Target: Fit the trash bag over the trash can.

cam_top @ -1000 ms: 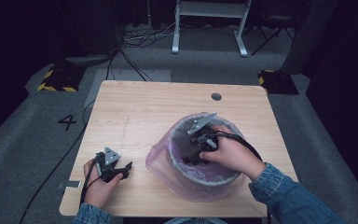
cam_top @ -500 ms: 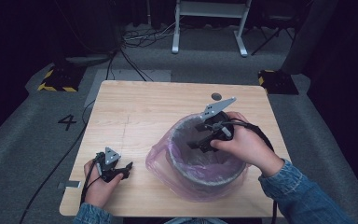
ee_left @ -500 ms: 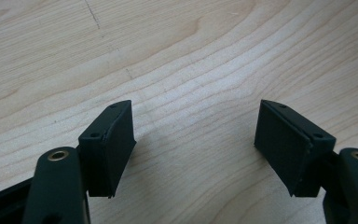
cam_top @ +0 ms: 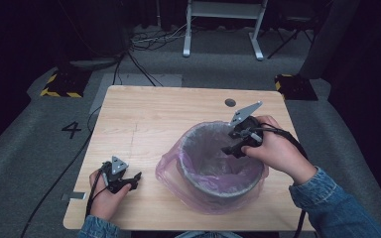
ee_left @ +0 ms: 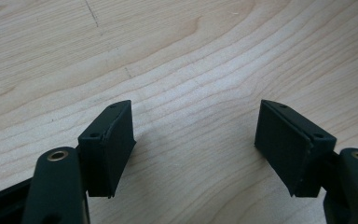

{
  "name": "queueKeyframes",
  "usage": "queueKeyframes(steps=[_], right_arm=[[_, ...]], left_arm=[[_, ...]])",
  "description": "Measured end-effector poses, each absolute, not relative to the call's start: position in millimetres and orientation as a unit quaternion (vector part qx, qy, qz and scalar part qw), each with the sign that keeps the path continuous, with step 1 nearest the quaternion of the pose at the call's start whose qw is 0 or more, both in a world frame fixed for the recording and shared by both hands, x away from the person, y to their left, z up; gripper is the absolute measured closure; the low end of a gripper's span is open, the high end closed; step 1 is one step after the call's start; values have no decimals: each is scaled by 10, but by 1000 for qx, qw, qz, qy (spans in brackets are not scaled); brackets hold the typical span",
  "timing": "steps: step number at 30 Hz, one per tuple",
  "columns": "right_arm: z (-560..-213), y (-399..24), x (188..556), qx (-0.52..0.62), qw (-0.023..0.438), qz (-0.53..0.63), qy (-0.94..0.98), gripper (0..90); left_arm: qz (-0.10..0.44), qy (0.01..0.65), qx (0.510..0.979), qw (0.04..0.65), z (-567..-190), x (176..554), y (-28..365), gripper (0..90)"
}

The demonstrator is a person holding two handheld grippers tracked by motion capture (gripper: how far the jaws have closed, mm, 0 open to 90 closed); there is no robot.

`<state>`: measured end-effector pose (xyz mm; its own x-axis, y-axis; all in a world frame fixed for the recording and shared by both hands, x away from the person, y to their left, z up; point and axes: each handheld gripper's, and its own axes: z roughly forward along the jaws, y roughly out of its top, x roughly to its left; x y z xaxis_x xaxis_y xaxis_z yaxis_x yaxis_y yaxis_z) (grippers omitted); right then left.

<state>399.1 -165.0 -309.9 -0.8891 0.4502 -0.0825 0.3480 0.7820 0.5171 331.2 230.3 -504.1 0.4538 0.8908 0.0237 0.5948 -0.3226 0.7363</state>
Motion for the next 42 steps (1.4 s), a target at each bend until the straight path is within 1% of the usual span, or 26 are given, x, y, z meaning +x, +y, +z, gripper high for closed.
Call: queueKeyframes(steps=[2, 4, 5, 10, 15, 20, 24, 27, 31, 34, 36, 37, 42], right_arm=[[-3158, -1671, 4004, 222, 93, 235, 942, 412], [-3201, -1675, 4012, 224, 86, 226, 944, 437], [-3215, -1670, 4010, 229, 79, 222, 944, 430], [-3232, -1627, 4001, 214, 87, 182, 956, 425], [-3253, -1590, 3965, 192, 96, 149, 965, 398], [-3226, -1619, 3913, 182, 85, 174, 964, 375], [-3113, -1678, 3845, 169, 97, 224, 955, 358], [-3028, -1743, 3760, 156, 94, 242, 953, 353], [-2972, -1821, 3618, 139, 74, 240, 958, 351], [-2992, -1859, 3528, 133, 55, 228, 963, 353], [-3030, -1871, 3481, 128, 38, 211, 968, 354], [-3066, -1873, 3454, 128, 23, 198, 971, 370], [-3104, -1829, 3479, 130, 11, 182, 975, 360]], left_arm=[[218, 475, 782, 338, -5042, 3312, 2301, 282], [218, 475, 783, 338, -5042, 3313, 2301, 282], [218, 475, 783, 338, -5041, 3312, 2300, 282], [218, 475, 783, 337, -5040, 3310, 2299, 282], [218, 475, 783, 338, -5042, 3312, 2300, 282], [214, 476, 783, 339, -5042, 3320, 2310, 280], [208, 481, 781, 340, -5042, 3327, 2319, 277], [207, 482, 779, 342, -5045, 3333, 2322, 274], [206, 483, 780, 342, -5044, 3333, 2323, 275], [205, 483, 780, 342, -5044, 3333, 2323, 274], [206, 484, 779, 342, -5045, 3334, 2323, 274], [205, 484, 779, 343, -5045, 3334, 2324, 273], [204, 484, 779, 343, -5045, 3334, 2323, 273]])
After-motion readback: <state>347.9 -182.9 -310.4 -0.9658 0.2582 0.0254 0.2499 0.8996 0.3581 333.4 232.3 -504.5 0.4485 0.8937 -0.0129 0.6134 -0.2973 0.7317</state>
